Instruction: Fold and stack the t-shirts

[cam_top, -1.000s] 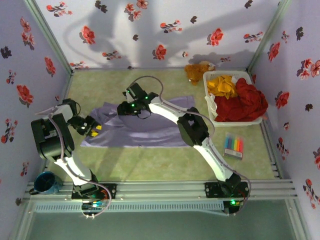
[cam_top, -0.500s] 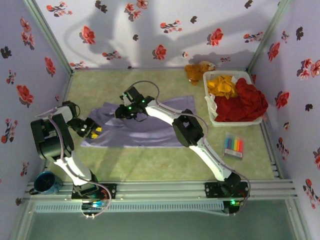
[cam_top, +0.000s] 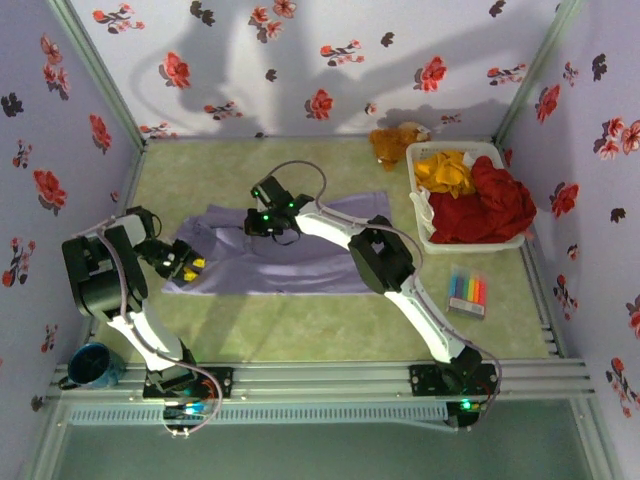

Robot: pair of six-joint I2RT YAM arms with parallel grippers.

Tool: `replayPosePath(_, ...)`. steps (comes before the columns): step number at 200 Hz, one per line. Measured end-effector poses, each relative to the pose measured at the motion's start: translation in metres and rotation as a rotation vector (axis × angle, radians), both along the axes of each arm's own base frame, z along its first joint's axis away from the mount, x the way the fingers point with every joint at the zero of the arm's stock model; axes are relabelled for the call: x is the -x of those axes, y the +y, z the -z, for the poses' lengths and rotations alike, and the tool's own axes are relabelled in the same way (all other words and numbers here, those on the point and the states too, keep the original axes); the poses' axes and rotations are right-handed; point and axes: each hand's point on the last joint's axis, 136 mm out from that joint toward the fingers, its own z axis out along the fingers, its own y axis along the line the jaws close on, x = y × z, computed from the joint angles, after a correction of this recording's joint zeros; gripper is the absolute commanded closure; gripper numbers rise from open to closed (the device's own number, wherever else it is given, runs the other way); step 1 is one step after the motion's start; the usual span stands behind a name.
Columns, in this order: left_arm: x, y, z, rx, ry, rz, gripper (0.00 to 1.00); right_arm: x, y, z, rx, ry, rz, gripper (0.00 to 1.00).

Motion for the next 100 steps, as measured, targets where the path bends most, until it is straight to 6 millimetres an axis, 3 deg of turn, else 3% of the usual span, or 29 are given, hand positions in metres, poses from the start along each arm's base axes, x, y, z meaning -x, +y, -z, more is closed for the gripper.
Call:
replayPosePath(57, 0.001, -0.001, 0.001, 0.018, -0.007, -0.005, 0.7, -0.006, -0.017, 0.003, 0.072, -0.044, 0.072, 1.0)
replayPosePath(100, 0.0, -0.001, 0.0, 0.018, -0.008, -0.007, 0.7, -0.009, -0.025, 0.0, 0.107, -0.072, 0.108, 0.89)
